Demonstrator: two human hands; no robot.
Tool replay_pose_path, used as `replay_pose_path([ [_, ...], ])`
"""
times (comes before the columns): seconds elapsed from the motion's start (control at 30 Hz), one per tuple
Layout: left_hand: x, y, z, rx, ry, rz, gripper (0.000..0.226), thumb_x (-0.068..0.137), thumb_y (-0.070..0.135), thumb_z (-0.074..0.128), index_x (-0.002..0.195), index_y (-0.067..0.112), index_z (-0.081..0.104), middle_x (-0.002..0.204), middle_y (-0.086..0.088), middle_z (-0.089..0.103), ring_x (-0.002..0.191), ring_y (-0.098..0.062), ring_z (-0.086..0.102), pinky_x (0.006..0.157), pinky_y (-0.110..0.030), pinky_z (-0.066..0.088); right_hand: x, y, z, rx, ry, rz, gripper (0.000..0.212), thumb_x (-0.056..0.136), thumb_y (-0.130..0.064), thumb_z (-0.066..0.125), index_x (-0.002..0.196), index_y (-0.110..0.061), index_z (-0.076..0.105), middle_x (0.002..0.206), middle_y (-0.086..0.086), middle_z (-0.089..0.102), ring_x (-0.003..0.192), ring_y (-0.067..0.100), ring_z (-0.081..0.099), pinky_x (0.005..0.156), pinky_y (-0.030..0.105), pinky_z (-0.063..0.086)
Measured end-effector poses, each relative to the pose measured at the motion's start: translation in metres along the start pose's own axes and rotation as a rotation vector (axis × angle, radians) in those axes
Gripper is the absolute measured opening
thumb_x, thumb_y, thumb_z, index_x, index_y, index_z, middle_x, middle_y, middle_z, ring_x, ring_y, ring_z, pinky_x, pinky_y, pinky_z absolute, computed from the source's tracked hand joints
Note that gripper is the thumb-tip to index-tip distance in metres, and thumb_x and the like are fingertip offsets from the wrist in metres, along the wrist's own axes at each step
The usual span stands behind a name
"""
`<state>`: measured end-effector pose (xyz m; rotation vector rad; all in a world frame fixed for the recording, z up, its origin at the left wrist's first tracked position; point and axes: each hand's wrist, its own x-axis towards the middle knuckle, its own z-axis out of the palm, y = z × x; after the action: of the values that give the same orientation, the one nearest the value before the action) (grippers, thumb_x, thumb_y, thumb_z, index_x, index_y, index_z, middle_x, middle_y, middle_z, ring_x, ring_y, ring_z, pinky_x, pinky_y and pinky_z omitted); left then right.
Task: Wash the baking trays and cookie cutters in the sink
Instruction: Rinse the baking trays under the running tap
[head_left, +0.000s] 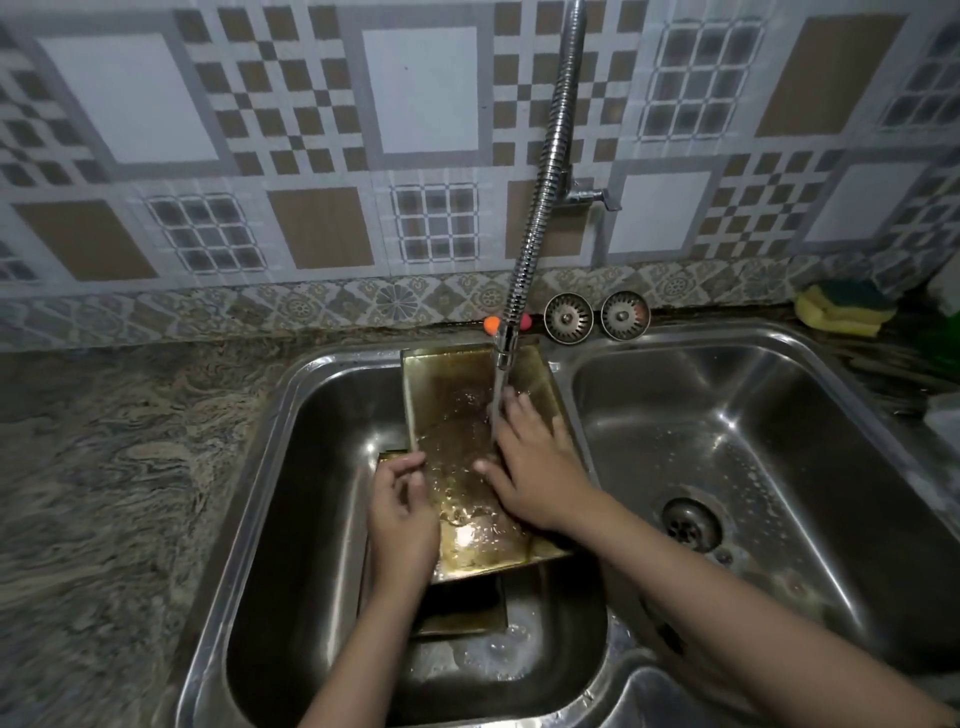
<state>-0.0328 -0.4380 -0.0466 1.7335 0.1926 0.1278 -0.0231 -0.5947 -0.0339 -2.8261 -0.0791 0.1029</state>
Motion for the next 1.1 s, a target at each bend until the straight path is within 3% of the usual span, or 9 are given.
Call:
replay_pose_path([
  [0.13,-0.002,0.022,0.015,-0.084,-0.013,0.063,0.026,0.092,-0.003,0.048,0.105,0.017,0.058,0.111,0.001,0.06,0.104,-0.011,0.056,0.078,-0.003,0.041,0.018,-0.019,0.001,0.147,0.086,-0.078,0.065,0.099,-0.045,0.033,0.152,-0.022,0.005,0.16,0.0,-0.011,0.147,0.019,-0.01,0.114,0.057,-0.004],
  [0.23,0.005,0.031,0.016,-0.118,-0.062,0.053,0.031,0.092,-0.003,0.047,0.11,0.02,0.058,0.114,0.002,0.06,0.105,-0.008,0.057,0.08,-0.01,0.044,0.009,-0.022,0.006,0.33,0.041,-0.262,0.057,0.099,-0.039,0.034,0.151,-0.027,0.014,0.16,-0.009,-0.002,0.146,0.011,-0.005,0.113,0.045,-0.004],
  [0.43,-0.014,0.044,0.028,-0.208,-0.255,-0.012,0.044,0.093,-0.005,0.045,0.12,0.027,0.055,0.113,0.009,0.057,0.088,0.011,0.061,0.076,-0.015,0.054,0.025,0.032,-0.001,0.347,0.149,0.09,0.058,0.1,-0.041,0.035,0.151,-0.024,0.014,0.16,-0.003,-0.002,0.147,0.016,-0.004,0.115,0.059,0.005],
  [0.57,-0.017,0.054,0.04,-0.255,-0.277,0.066,0.048,0.091,-0.012,0.045,0.126,0.02,0.051,0.123,0.009,0.054,0.096,0.02,0.056,0.078,-0.004,0.046,0.008,0.022,0.003,0.543,0.151,-0.133,0.056,0.099,-0.04,0.035,0.146,-0.036,0.005,0.157,-0.012,-0.002,0.146,0.012,-0.006,0.113,0.049,-0.001],
  [0.67,-0.014,0.058,0.038,-0.29,-0.284,0.1,0.048,0.09,-0.015,0.043,0.127,0.015,0.05,0.119,0.012,0.054,0.088,0.017,0.06,0.071,-0.005,0.047,0.02,0.051,-0.001,0.434,0.252,-0.016,0.063,0.093,-0.051,0.029,0.15,-0.029,0.01,0.159,-0.003,0.0,0.147,0.018,-0.003,0.119,0.048,0.005],
  [0.77,-0.017,0.058,0.041,-0.306,-0.329,0.128,0.051,0.089,-0.015,0.045,0.121,0.024,0.053,0.119,0.018,0.055,0.098,0.005,0.062,0.082,-0.018,0.053,0.031,0.051,-0.019,0.425,0.361,0.127,0.06,0.099,-0.037,0.031,0.151,-0.014,0.011,0.159,0.003,-0.001,0.147,0.02,-0.005,0.12,0.044,0.002],
  [0.87,-0.006,0.05,0.044,-0.358,-0.254,0.069,0.054,0.088,-0.016,0.046,0.116,0.03,0.055,0.126,0.007,0.058,0.117,-0.007,0.056,0.103,-0.033,0.045,0.022,0.02,-0.022,0.339,0.252,-0.131,0.057,0.1,-0.035,0.032,0.151,-0.024,0.008,0.158,-0.007,-0.005,0.144,0.009,-0.013,0.113,0.049,-0.009],
  [0.97,0.005,0.039,0.033,-0.507,-0.216,-0.126,0.052,0.089,-0.016,0.043,0.114,0.027,0.058,0.13,-0.013,0.056,0.121,-0.027,0.054,0.103,-0.045,0.043,0.022,0.033,-0.022,0.066,0.119,-0.264,0.059,0.099,-0.044,0.032,0.151,-0.031,0.008,0.16,-0.008,-0.003,0.145,0.011,-0.013,0.113,0.054,-0.008],
  [1.1,-0.01,0.027,0.035,-0.501,-0.298,-0.196,0.052,0.088,-0.015,0.044,0.114,0.028,0.06,0.13,-0.01,0.057,0.124,-0.027,0.052,0.108,-0.048,0.038,0.051,0.037,-0.036,0.03,0.167,0.149,0.068,0.097,-0.052,0.026,0.153,-0.021,0.002,0.159,0.003,-0.013,0.146,0.024,-0.013,0.114,0.064,-0.001],
])
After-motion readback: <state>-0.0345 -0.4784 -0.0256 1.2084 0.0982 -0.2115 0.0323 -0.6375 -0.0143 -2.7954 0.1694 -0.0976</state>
